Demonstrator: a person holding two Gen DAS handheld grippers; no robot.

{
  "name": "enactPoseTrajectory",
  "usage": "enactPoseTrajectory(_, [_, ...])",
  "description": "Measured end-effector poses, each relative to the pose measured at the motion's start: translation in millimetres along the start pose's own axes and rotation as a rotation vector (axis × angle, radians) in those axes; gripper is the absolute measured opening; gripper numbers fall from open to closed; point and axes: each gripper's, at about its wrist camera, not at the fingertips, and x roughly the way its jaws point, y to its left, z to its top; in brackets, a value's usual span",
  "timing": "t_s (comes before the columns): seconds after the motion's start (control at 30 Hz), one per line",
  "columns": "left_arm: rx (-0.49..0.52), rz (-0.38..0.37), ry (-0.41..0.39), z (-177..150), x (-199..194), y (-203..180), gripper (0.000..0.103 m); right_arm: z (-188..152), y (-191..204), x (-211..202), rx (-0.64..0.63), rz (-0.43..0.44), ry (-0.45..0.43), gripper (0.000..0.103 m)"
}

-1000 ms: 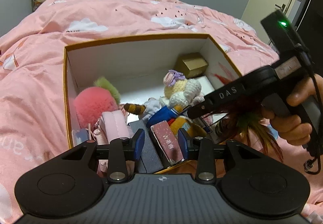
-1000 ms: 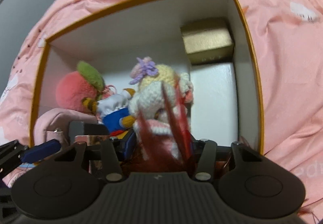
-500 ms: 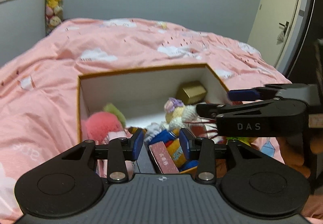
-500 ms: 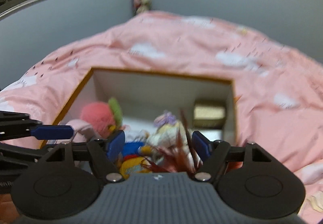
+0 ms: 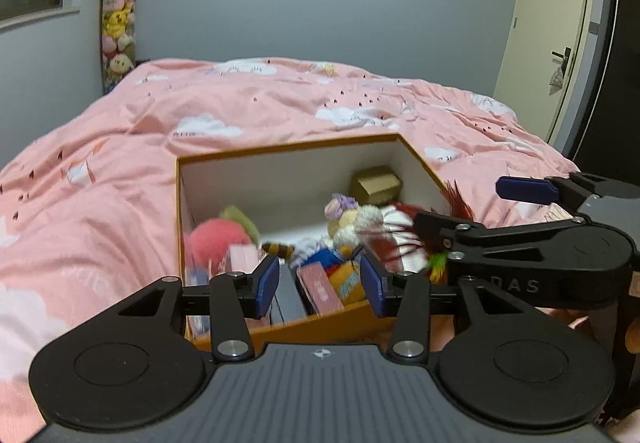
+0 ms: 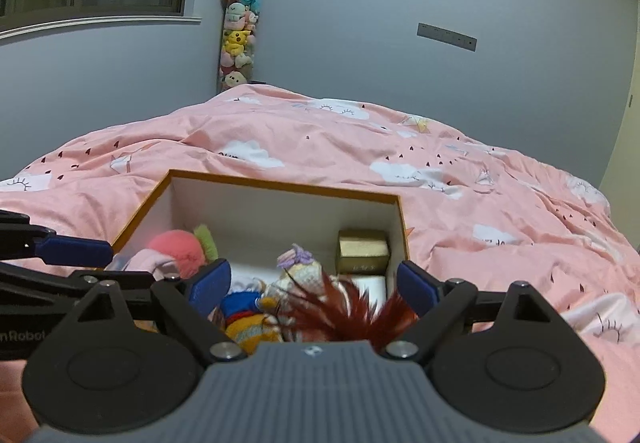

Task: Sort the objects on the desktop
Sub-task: 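Move both tools back toward the white bottle in front of the box, then grasp the round glittery compact with the left tool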

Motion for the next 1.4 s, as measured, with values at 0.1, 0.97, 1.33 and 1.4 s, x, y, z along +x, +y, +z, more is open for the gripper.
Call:
enactPoseTrajectory(0.1, [-0.021,-0.014,0.03,-6.5,-3.5,2.2,0.052,-8.5,1.3,-9.5,0.014,-0.022,0.002,0.091])
enactPoseTrajectory(0.97, [-0.179,-0.125,0.46,-73.4,5.9,0.3,0.052,-78.8,-18.2,-18.1,0.285,0.07,0.403,0.088])
enactPoseTrajectory(1.33, [-0.181,-0.148,0.517,-75.9,14.4,9.4,0.052,-81.9,-30.9,-6.8,0.321,0.142,0.475,0.068])
enactPoseTrajectory(1.4, [-0.159,-0.126,0.496,-70.2,19.9,12.9,0.052,-75.9,-36.8,-2.3,0.344,0.173,0.469,0.061])
